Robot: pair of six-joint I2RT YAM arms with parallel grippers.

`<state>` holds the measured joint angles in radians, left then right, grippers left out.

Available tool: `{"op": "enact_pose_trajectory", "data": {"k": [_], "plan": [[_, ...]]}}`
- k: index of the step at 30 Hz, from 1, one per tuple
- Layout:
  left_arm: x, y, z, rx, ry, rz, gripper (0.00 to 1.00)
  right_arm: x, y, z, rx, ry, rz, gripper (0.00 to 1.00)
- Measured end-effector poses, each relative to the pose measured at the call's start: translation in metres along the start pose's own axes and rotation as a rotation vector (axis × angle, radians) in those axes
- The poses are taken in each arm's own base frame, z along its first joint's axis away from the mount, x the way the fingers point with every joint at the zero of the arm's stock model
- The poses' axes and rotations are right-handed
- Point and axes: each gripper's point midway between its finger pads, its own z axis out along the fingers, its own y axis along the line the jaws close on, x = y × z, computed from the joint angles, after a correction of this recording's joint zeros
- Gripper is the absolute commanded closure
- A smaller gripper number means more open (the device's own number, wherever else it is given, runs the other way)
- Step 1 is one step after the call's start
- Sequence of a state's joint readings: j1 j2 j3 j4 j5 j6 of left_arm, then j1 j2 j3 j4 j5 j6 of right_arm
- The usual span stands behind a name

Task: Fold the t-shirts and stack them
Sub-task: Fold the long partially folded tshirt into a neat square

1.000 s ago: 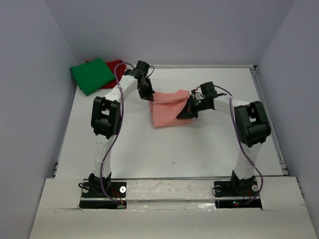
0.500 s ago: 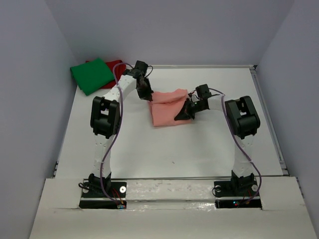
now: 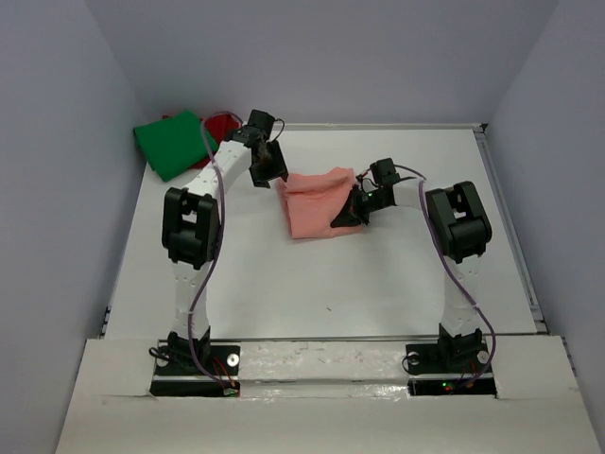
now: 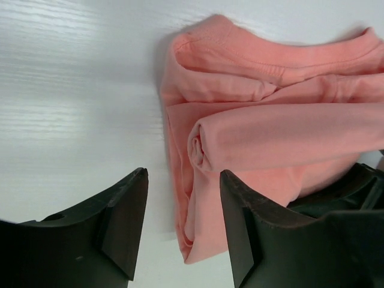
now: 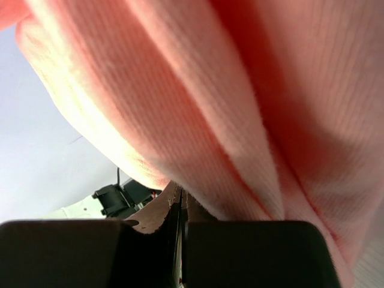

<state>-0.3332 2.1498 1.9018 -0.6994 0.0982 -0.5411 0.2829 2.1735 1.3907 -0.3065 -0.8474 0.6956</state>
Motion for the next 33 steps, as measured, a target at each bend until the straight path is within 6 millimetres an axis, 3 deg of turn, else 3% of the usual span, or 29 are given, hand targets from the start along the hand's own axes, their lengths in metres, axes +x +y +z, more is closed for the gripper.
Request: {"op": "enact_pose_trajectory", "data": {"k": [4, 6, 8, 10, 11, 14, 18, 23, 27, 33], "plan": [[-0.018, -0.007, -0.042, 0.023, -0.093, 0.009, 0.39, 0.0, 0.0, 0.0, 0.001, -0.001, 0.0, 1.0], [-0.027, -0.018, -0.075, 0.075, -0.151, 0.011, 0.47, 0.0, 0.0, 0.0, 0.002, -0.002, 0.0, 1.0], [-0.025, -0.025, -0.099, 0.122, -0.173, 0.016, 0.64, 0.0, 0.0, 0.0, 0.002, -0.001, 0.0, 1.0], [-0.012, -0.031, -0.113, 0.164, -0.162, 0.015, 1.0, 0.0, -0.001, 0.0, 0.002, -0.001, 0.001, 1.0], [-0.003, -0.033, -0.115, 0.175, -0.148, 0.026, 1.0, -0.001, -0.001, 0.0, 0.002, -0.002, 0.0, 1.0], [0.031, -0.043, -0.105, 0.197, -0.067, 0.057, 1.0, -0.001, -0.001, 0.0, 0.003, -0.002, 0.001, 1.0], [0.087, -0.049, -0.072, 0.179, 0.099, 0.085, 1.0, -0.001, -0.001, 0.0, 0.005, -0.004, 0.0, 1.0], [0.127, -0.069, -0.044, 0.169, 0.203, 0.141, 1.0, -0.001, -0.002, 0.001, 0.007, -0.006, 0.001, 1.0], [0.138, -0.088, -0.033, 0.187, 0.229, 0.177, 1.0, -0.001, -0.002, 0.001, 0.008, -0.006, 0.0, 1.0], [0.122, -0.102, -0.022, 0.203, 0.201, 0.184, 1.0, -0.001, -0.002, 0.001, 0.008, -0.006, 0.0, 1.0]]}}
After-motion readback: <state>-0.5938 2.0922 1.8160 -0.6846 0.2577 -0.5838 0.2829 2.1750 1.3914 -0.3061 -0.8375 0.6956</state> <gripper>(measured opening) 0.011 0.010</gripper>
